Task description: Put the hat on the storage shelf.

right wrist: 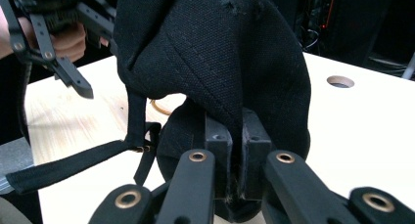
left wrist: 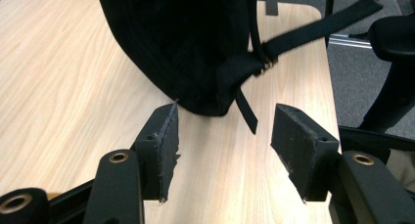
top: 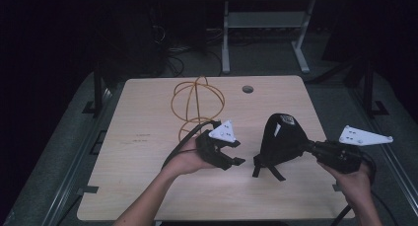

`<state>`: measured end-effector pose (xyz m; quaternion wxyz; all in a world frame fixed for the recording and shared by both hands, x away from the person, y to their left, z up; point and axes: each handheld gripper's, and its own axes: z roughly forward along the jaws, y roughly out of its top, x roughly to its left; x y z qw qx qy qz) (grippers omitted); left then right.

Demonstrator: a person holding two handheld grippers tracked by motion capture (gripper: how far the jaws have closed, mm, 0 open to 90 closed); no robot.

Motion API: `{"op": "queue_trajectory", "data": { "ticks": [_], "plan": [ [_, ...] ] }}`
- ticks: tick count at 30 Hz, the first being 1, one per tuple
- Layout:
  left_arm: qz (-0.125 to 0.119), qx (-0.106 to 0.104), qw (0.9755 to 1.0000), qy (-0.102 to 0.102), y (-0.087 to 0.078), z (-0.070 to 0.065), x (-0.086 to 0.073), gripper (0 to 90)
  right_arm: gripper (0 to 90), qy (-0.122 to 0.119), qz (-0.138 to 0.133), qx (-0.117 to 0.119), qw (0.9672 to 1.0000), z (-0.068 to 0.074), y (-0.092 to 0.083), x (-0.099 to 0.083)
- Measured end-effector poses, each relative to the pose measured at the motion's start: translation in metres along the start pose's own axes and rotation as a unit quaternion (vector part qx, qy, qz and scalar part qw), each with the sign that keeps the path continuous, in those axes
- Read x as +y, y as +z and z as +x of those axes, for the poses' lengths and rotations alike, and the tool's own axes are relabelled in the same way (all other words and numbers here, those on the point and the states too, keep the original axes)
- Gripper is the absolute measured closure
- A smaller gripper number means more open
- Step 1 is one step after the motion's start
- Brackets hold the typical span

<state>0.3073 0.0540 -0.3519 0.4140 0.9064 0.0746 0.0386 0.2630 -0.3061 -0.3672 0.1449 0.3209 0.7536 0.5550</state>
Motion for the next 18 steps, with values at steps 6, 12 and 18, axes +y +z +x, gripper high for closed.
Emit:
{"op": "queue_trajectory", "data": {
  "ticks": [6,12,18],
  "plan": [
    [0.004,0.007,1.0000,-0.005,-0.002,-0.003,-0.017,42.3,85.4,0.009,0.005,0.002,0.9999,-0.003,0.001,0.009],
    [0.008,0.015,0.9998,-0.009,-0.003,-0.005,-0.034,41.5,85.4,0.011,0.011,0.003,0.9999,-0.005,0.004,0.020],
    [0.005,0.019,0.9997,-0.014,-0.005,-0.007,-0.048,39.8,85.5,0.013,0.015,0.003,0.9998,-0.006,0.009,0.029]
  ]
}}
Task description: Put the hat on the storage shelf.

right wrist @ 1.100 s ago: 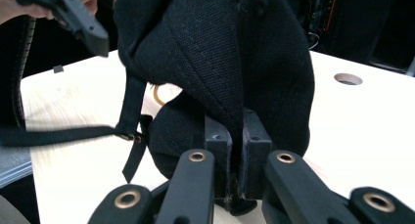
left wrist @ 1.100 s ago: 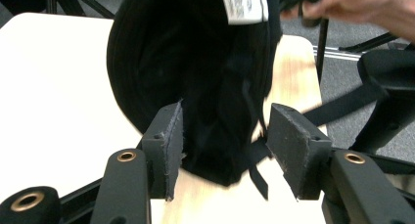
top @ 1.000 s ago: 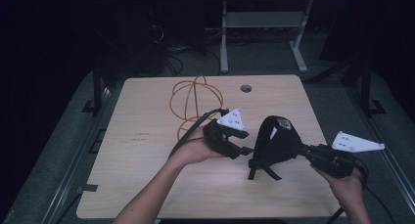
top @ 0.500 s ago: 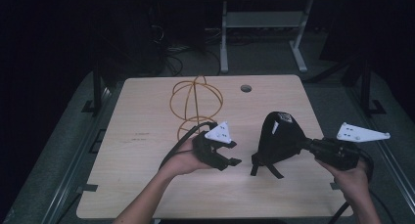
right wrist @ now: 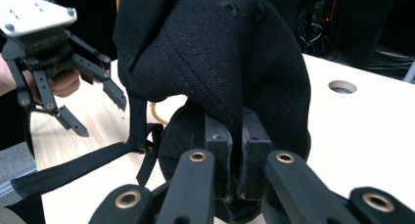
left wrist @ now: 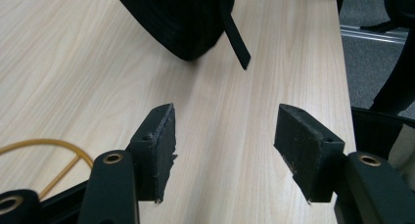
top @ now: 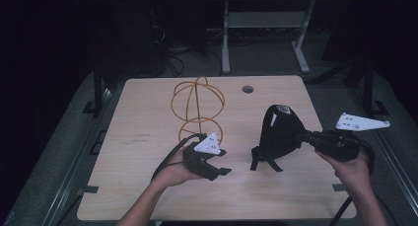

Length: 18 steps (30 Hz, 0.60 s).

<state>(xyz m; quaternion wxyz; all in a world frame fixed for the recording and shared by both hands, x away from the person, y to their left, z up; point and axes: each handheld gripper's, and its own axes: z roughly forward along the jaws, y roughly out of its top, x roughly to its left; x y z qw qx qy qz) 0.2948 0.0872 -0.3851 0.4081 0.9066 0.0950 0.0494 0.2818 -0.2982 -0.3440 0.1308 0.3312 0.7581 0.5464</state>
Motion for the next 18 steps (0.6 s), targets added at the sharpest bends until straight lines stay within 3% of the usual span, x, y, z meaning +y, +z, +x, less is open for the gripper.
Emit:
{"op": "queue_trajectory", "data": {
  "ticks": [9,18],
  "plan": [
    [0.004,0.007,1.0000,-0.001,0.000,-0.002,-0.016,37.8,85.4,0.003,-0.001,0.005,1.0000,-0.002,0.003,0.015],
    [0.001,0.005,0.9998,-0.018,-0.001,-0.002,-0.031,37.3,85.4,-0.002,0.003,0.011,0.9999,-0.001,0.009,0.034]
  ]
}}
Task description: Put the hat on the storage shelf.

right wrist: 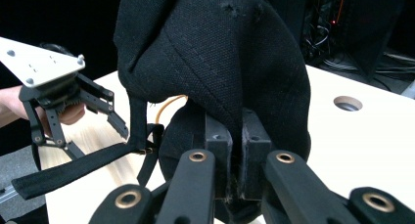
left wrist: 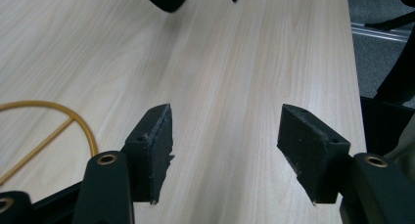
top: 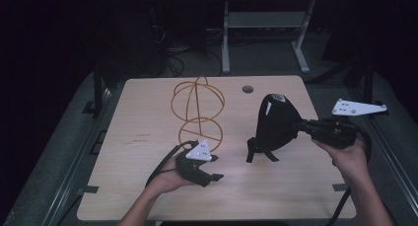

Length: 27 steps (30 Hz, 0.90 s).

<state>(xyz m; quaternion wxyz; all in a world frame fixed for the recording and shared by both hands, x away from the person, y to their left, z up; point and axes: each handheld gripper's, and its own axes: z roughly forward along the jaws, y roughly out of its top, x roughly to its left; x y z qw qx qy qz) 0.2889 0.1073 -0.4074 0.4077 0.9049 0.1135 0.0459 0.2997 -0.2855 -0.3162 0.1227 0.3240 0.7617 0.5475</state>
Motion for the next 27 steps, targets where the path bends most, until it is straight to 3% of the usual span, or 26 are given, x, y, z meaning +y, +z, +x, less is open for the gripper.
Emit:
{"op": "queue_trajectory", "data": {
  "ticks": [27],
  "plan": [
    [0.002,0.004,1.0000,-0.007,-0.002,0.003,-0.016,35.5,85.4,-0.053,0.000,0.038,0.9979,0.019,0.039,0.078]
  ]
}}
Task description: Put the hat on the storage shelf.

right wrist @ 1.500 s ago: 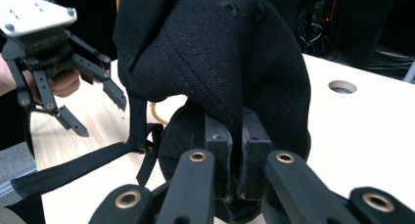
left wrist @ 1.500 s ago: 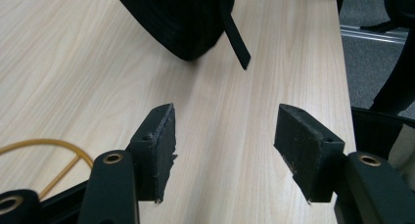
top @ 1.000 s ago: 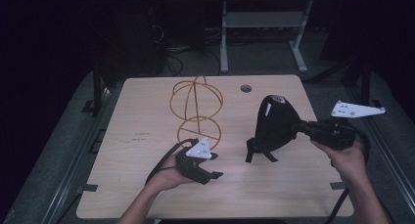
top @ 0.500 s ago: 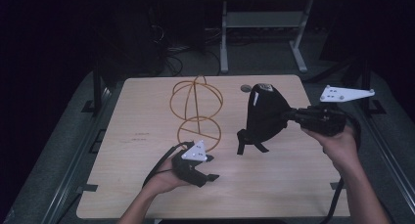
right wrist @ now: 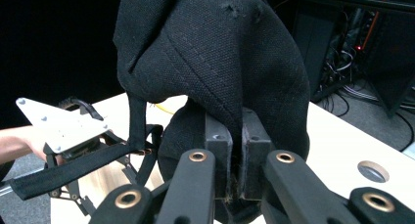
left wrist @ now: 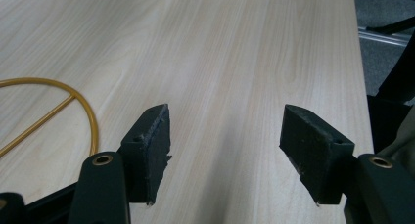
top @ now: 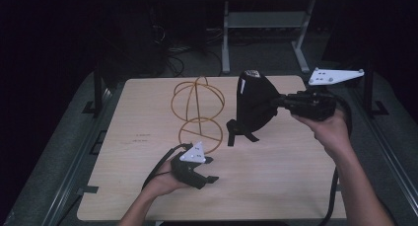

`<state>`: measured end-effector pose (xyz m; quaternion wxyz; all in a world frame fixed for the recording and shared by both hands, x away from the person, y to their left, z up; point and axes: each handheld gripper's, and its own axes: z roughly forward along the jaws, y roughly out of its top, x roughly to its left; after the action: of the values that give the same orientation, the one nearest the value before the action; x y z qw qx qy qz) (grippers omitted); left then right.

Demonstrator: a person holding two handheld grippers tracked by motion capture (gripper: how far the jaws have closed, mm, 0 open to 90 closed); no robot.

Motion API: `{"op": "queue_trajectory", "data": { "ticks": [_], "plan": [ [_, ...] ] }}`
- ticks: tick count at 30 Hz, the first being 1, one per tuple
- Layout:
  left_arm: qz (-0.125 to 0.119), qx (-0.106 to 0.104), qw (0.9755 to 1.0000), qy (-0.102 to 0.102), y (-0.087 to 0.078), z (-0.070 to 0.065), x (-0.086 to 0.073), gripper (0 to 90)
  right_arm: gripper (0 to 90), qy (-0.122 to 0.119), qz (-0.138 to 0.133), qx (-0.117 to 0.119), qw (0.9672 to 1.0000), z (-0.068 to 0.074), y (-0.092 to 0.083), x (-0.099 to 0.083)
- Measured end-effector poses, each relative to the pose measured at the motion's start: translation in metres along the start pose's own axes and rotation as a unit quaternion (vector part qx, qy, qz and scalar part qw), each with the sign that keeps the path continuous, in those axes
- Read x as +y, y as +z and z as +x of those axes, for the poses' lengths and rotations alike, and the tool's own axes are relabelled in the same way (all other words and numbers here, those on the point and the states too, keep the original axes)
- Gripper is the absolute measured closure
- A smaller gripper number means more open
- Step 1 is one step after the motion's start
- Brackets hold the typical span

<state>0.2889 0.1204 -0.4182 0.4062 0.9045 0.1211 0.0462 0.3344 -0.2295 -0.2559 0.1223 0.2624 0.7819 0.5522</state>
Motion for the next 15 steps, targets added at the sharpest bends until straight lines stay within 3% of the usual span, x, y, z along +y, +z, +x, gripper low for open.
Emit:
{"op": "queue_trajectory", "data": {
  "ticks": [15],
  "plan": [
    [-0.010,0.000,0.9999,-0.006,-0.005,0.002,0.000,35.6,85.5,-0.021,0.008,0.019,0.9996,0.007,0.029,0.037]
  ]
}}
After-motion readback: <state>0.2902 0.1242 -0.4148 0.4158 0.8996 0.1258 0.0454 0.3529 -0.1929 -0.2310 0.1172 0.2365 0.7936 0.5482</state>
